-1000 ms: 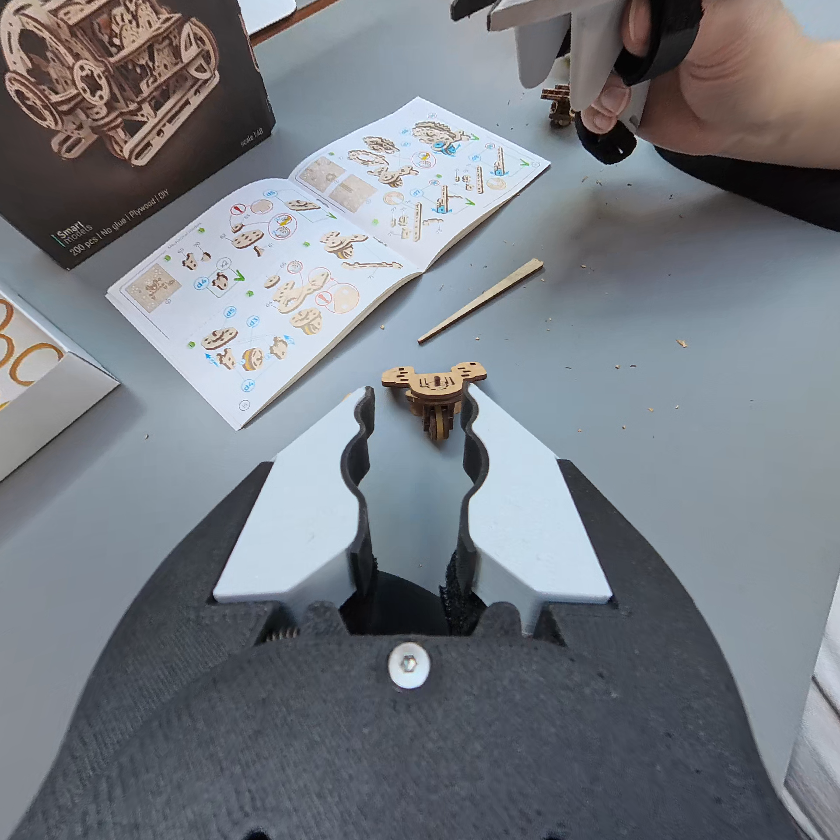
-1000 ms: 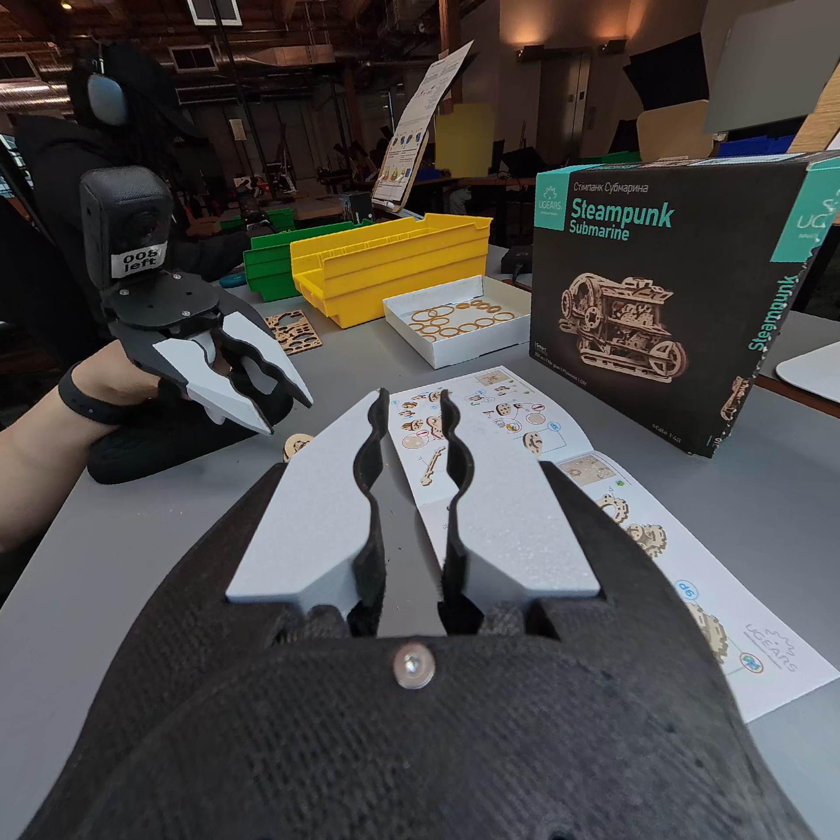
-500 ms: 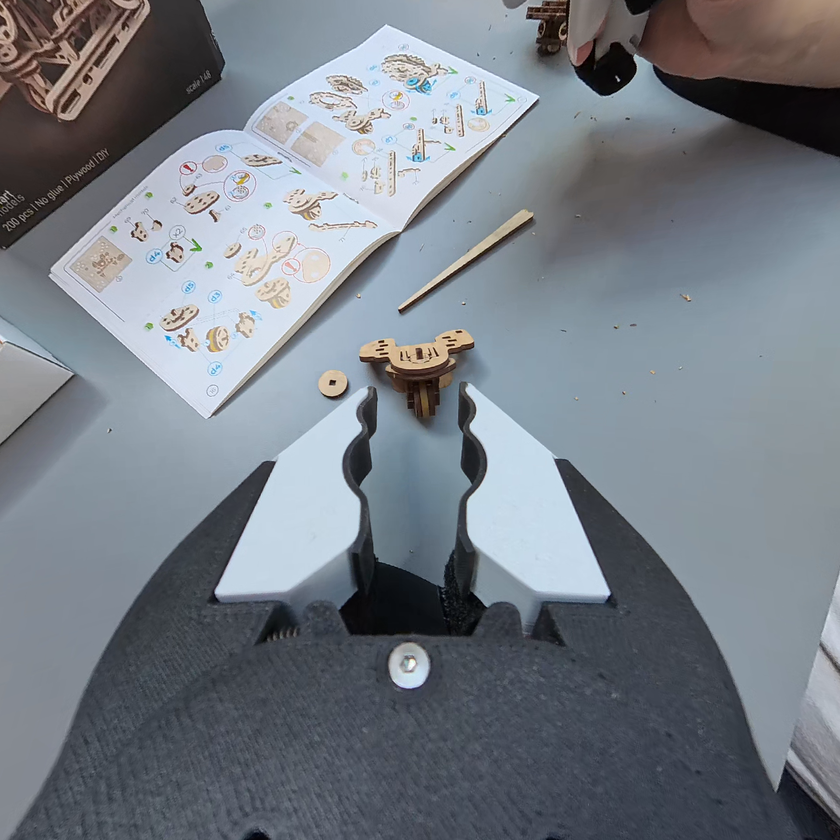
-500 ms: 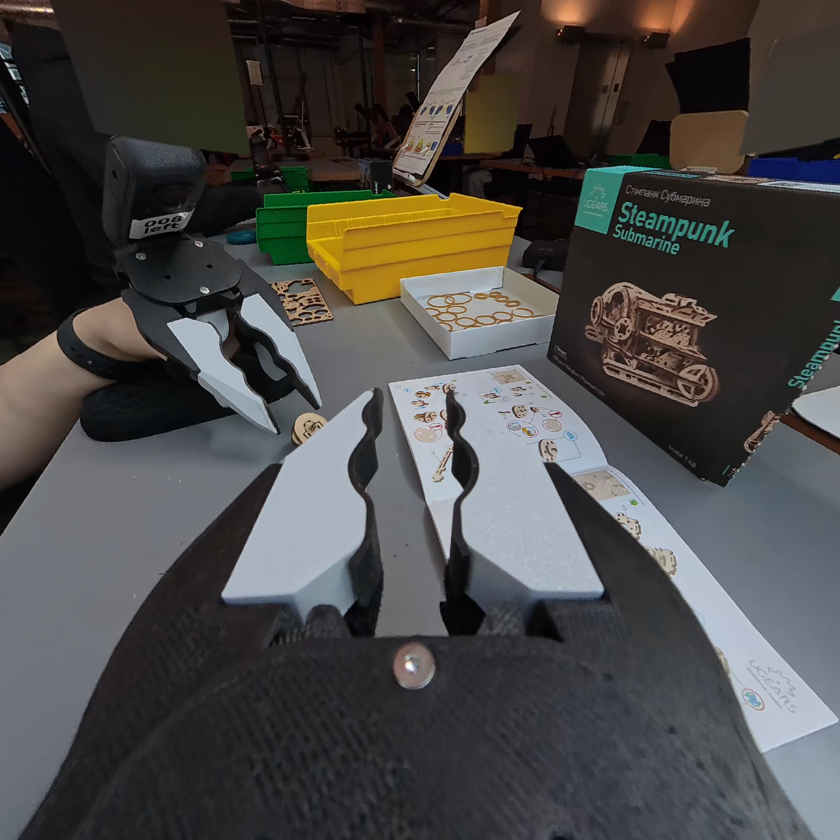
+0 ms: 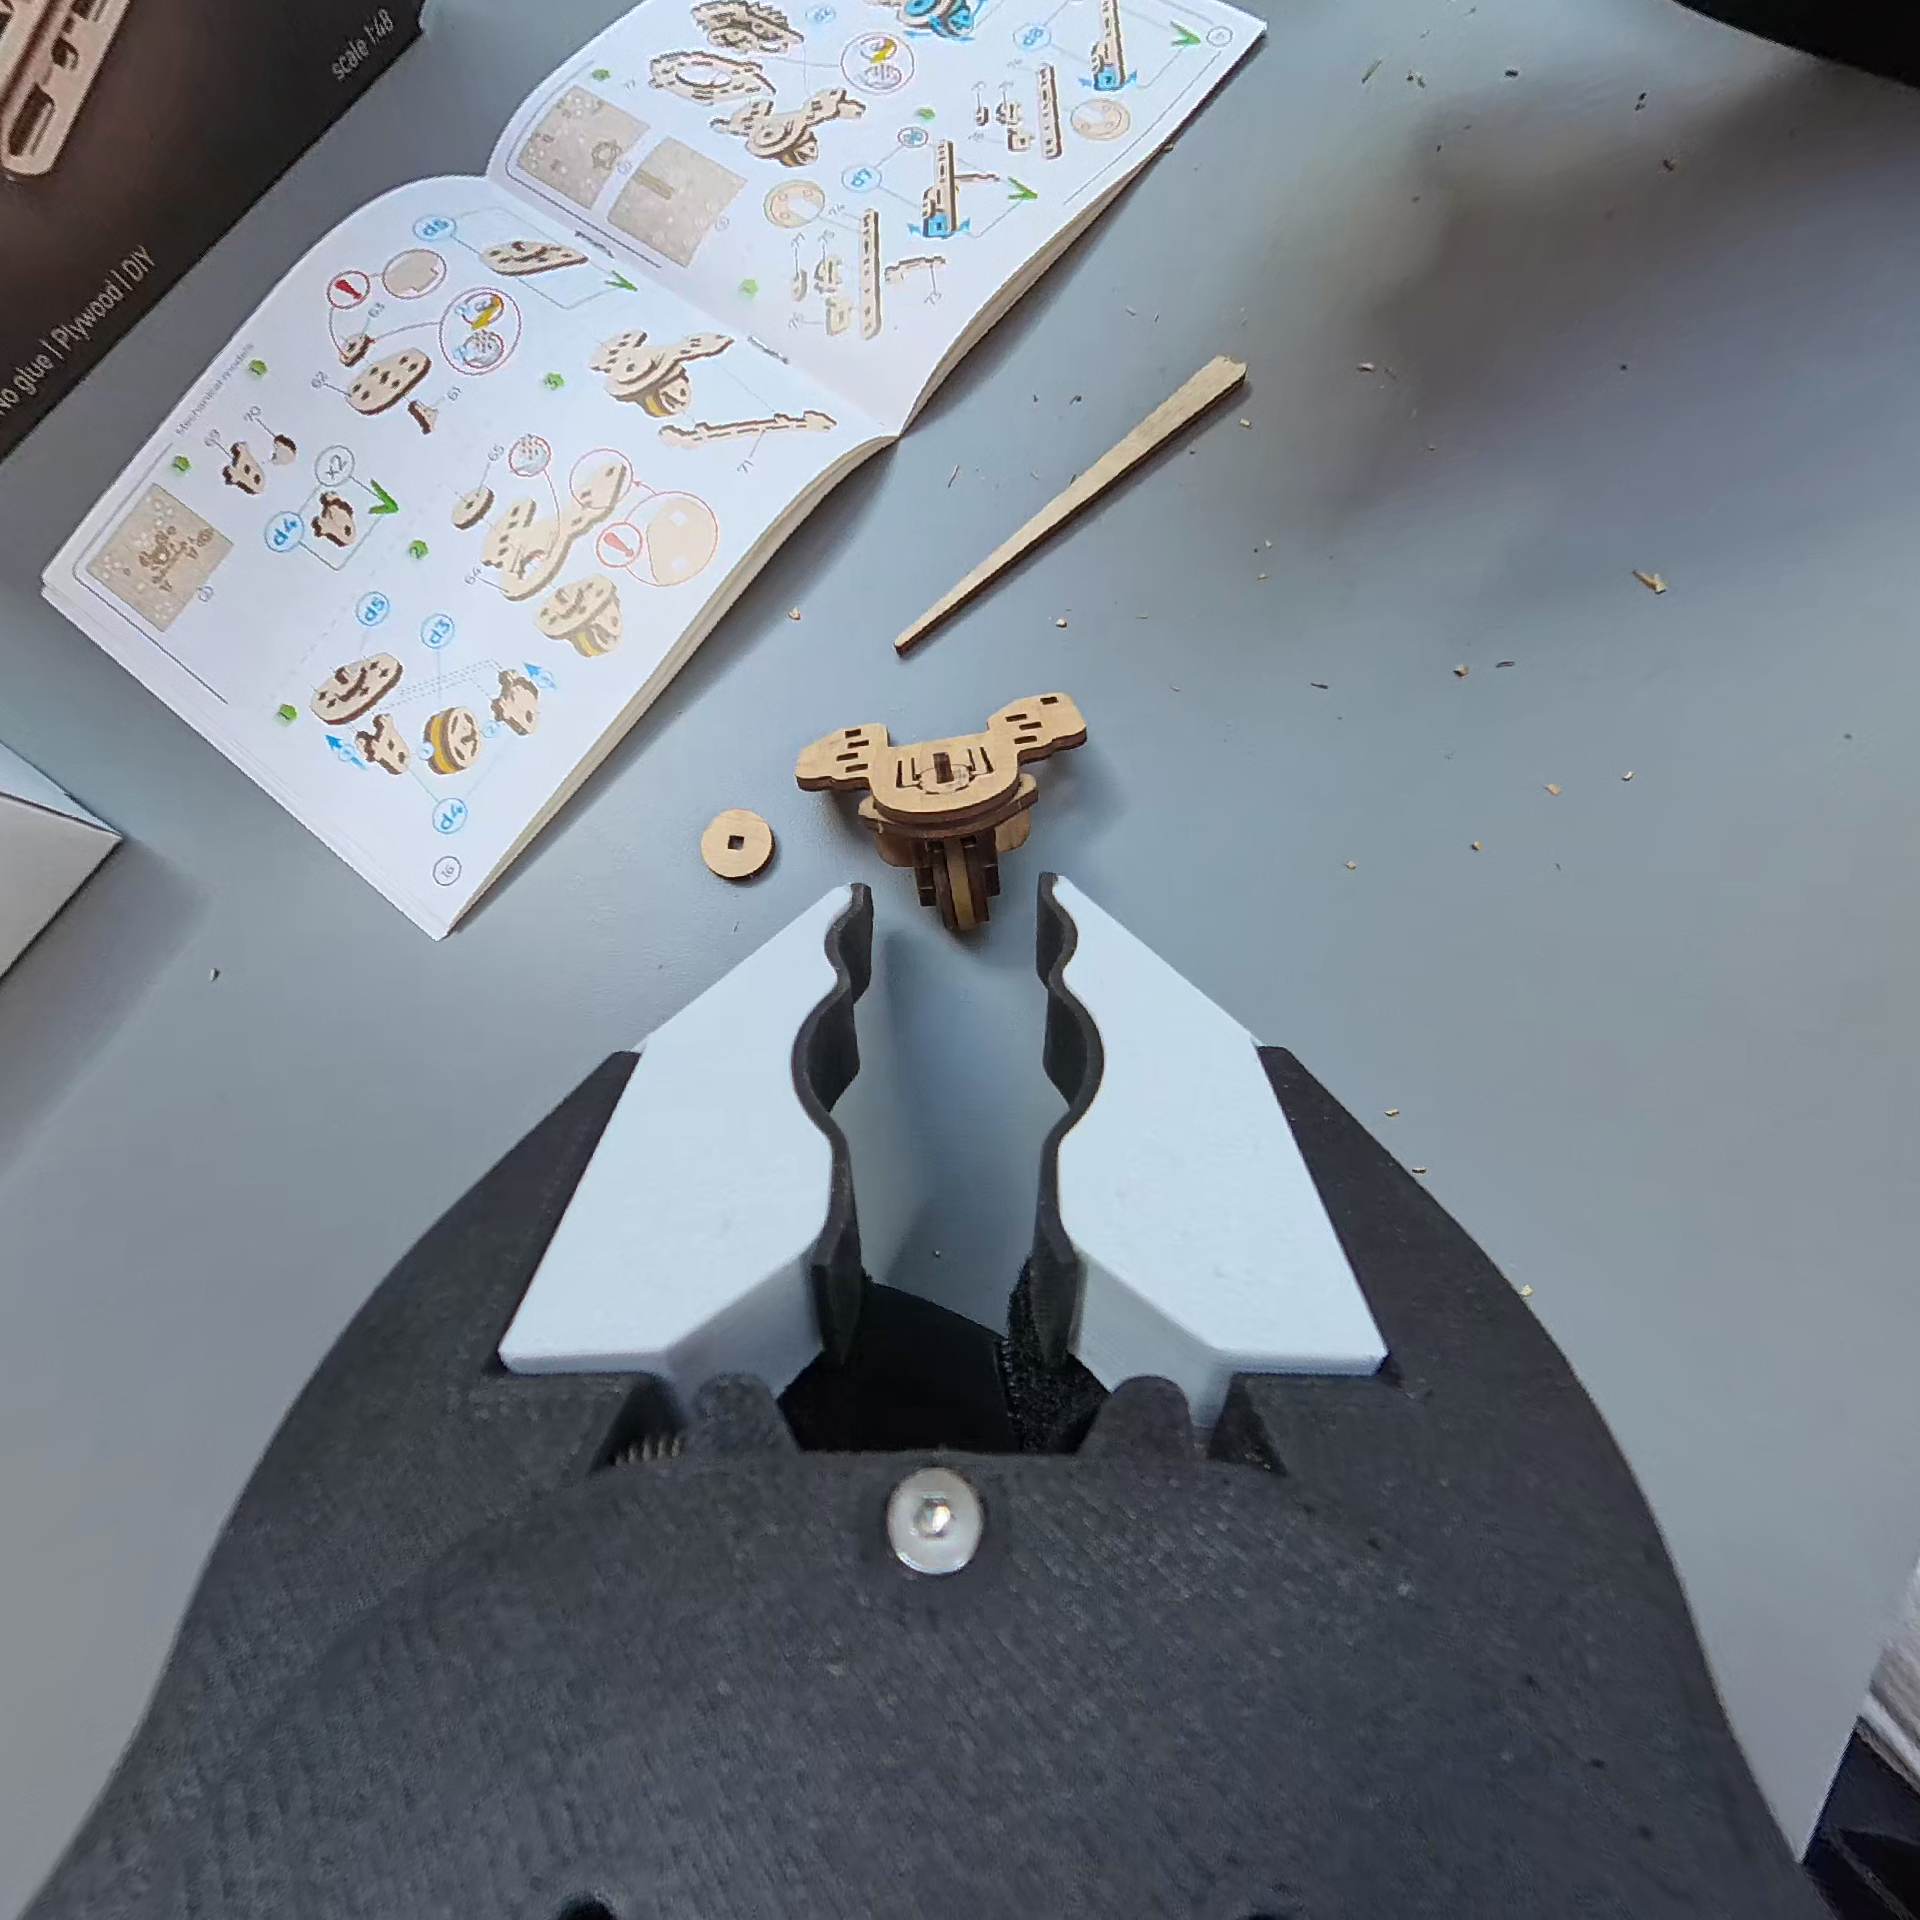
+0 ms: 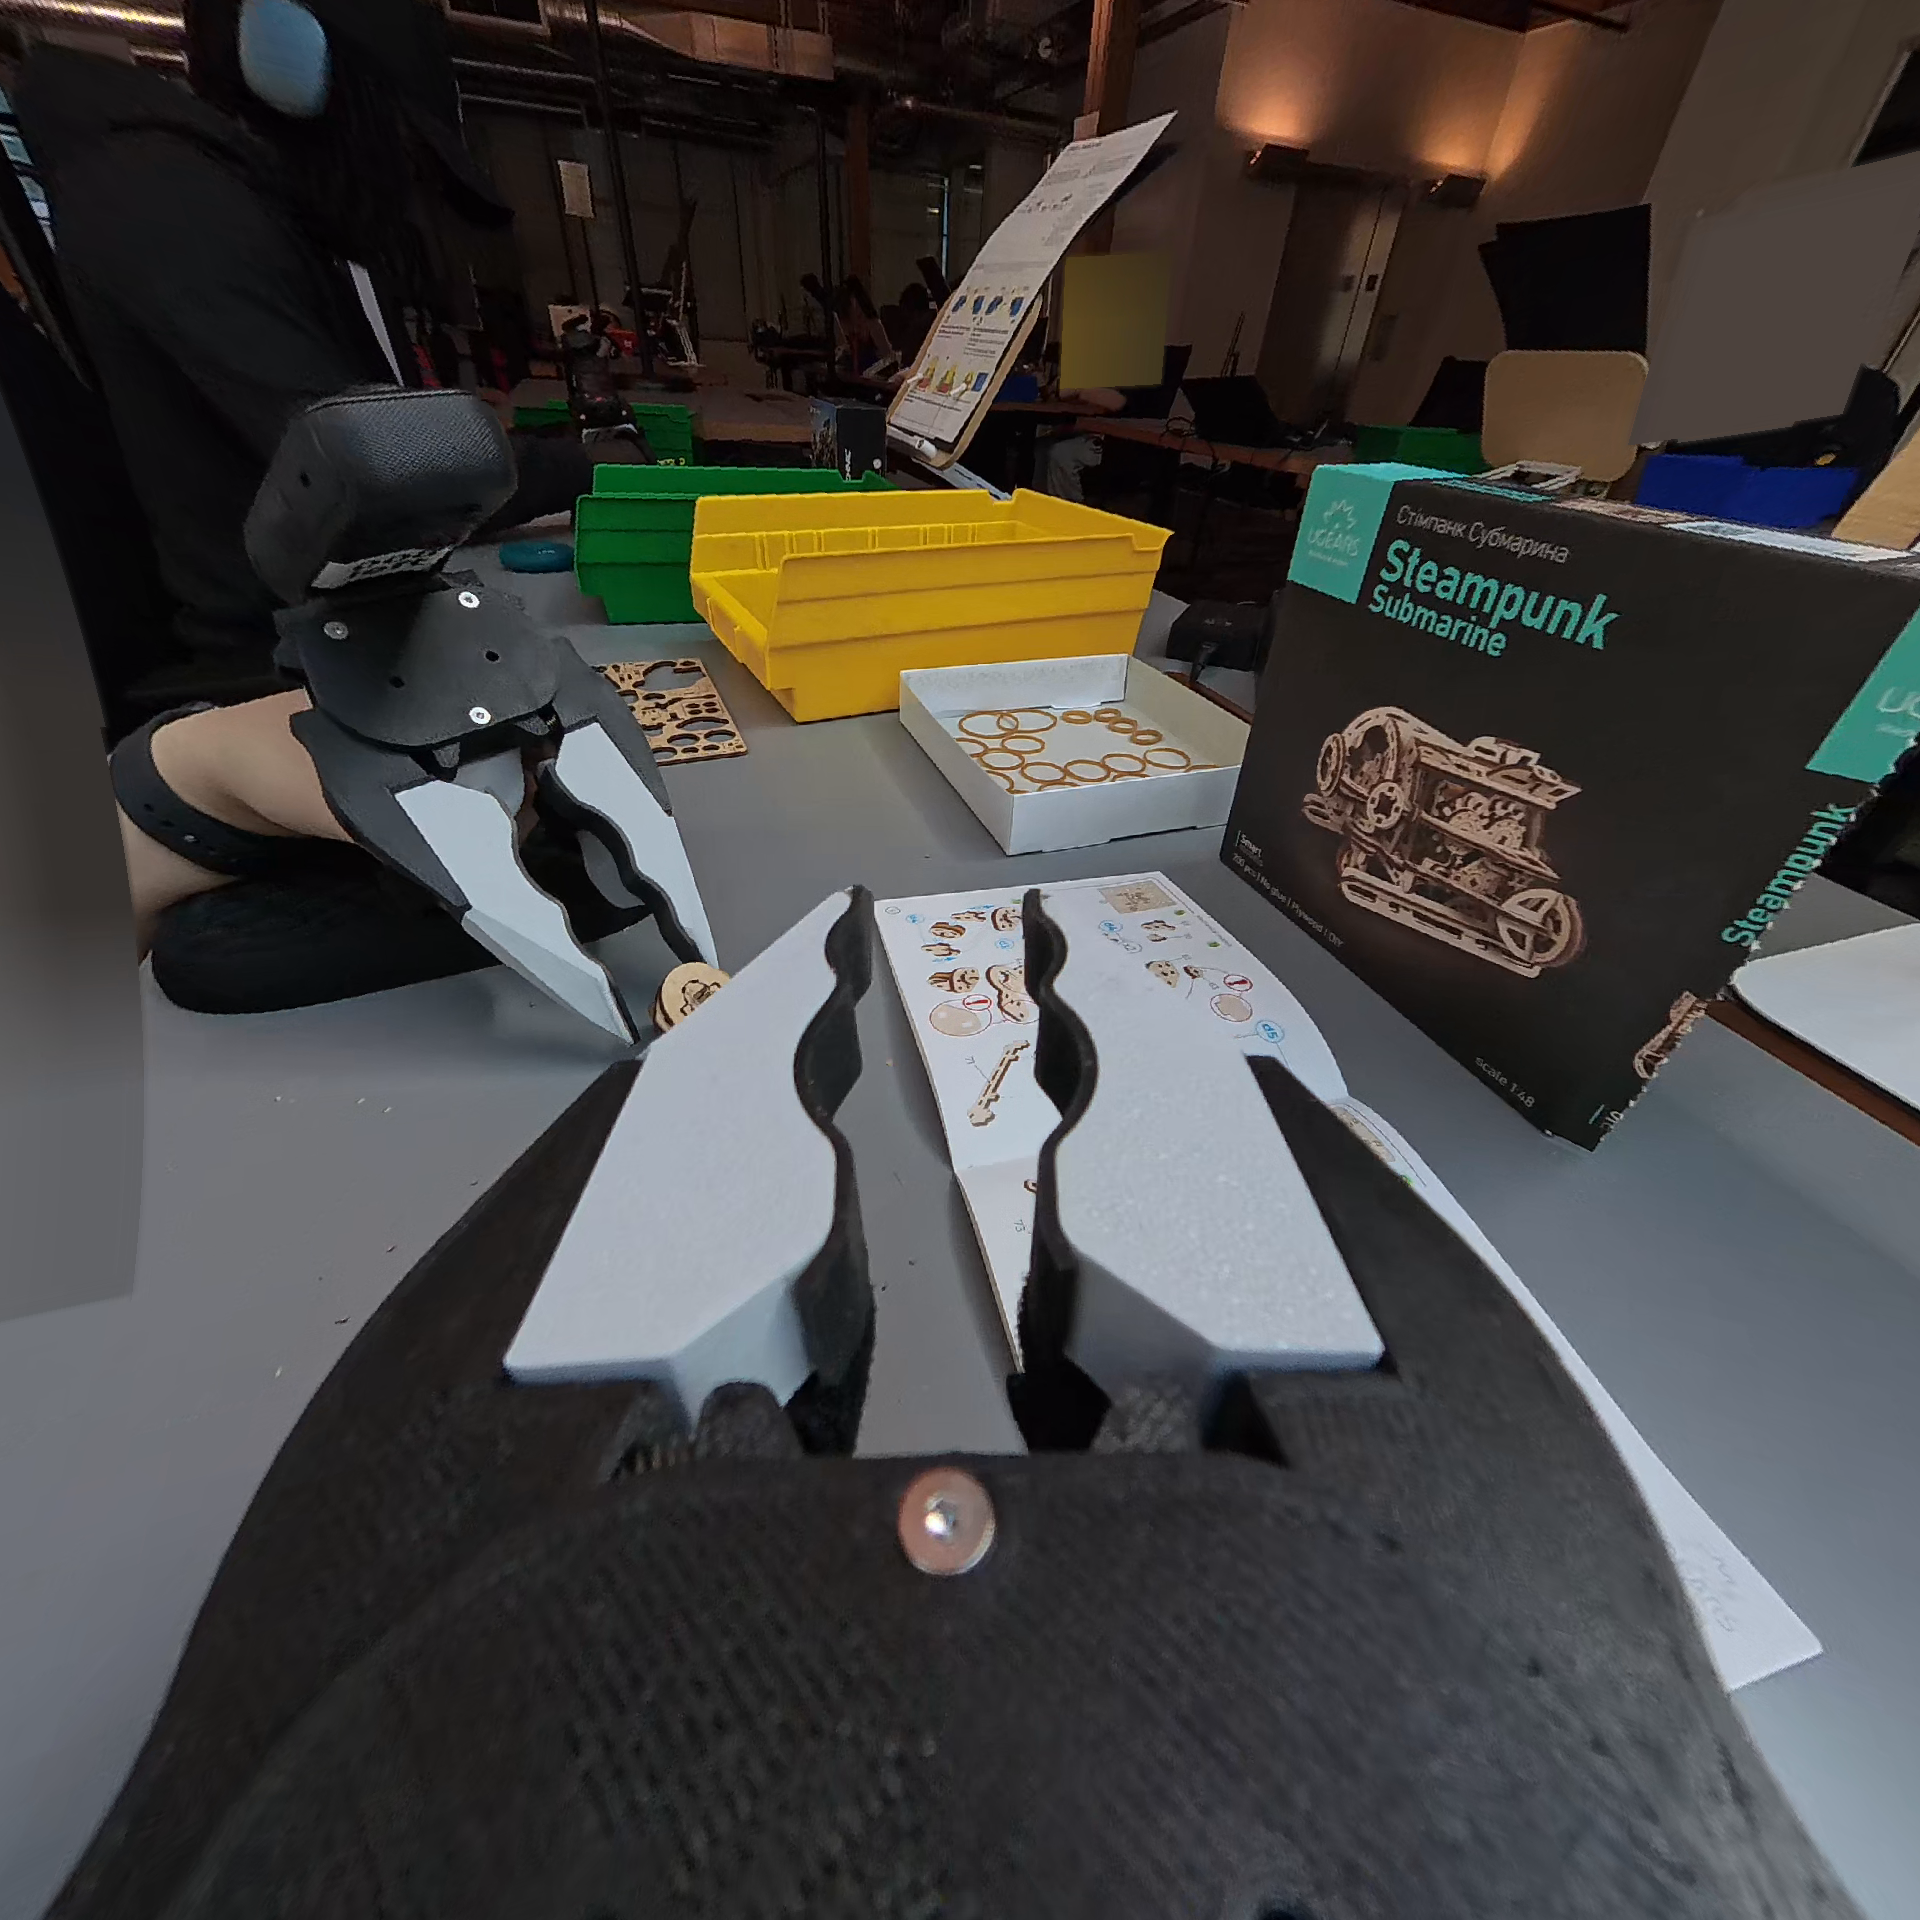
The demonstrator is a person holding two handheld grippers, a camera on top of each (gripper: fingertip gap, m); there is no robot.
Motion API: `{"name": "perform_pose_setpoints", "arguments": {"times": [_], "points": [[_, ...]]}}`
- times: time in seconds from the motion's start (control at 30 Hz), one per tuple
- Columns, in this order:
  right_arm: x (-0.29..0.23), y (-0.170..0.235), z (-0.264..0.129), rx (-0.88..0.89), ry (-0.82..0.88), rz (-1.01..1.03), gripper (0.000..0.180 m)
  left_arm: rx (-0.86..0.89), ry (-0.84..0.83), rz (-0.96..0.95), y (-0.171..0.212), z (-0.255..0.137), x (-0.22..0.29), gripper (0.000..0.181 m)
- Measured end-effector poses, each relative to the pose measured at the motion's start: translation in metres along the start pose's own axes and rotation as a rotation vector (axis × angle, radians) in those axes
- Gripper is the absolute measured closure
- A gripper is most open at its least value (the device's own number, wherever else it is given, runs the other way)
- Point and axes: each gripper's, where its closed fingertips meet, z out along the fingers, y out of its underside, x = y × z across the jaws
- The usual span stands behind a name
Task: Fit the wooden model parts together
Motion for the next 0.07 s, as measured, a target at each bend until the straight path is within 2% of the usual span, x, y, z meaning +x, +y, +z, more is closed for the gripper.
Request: {"name": "perform_pose_setpoints", "arguments": {"times": [0.07], "points": [[0.0001,0.0022,0.0008,-0.008,-0.006,0.013,0.153,-0.019,-0.007,0.006,0.0024,0.0021,-0.0002,0.151]]}}
